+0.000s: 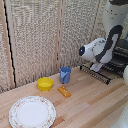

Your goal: Position your gripper near the tray handle while precisely lining it up. Firmly yet gently grip the handle, ensuring a strong hold. Slide the tray into the oven in a steady manner until it's entirely inside. Relinquish the handle as it sits within the oven and extract your gripper with care.

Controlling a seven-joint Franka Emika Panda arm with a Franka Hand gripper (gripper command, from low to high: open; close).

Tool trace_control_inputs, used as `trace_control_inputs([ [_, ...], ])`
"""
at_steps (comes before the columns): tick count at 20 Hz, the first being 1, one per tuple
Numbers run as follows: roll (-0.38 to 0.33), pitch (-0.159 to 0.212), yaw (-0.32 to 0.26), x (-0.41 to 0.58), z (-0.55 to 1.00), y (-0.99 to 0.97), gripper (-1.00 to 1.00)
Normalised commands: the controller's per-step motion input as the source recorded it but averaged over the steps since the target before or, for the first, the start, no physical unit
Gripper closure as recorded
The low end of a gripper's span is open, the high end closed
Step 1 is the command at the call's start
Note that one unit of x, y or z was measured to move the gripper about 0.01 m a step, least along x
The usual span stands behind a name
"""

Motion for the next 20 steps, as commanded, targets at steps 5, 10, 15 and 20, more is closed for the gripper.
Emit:
trace_control_inputs([
  [5, -0.035, -0.006, 0.013, -0.211, 0.54, -0.73, 1.0],
  [10, -0.048, -0.003, 0.081, -0.293, 0.27, -0.7, 1.0],
  [15, -0.139, -0.033, 0.07, -0.36, 0.14, -0.73, 1.0],
  [20, -0.096, -0.029, 0.024, -0.267, 0.08, -0.55, 1.0],
])
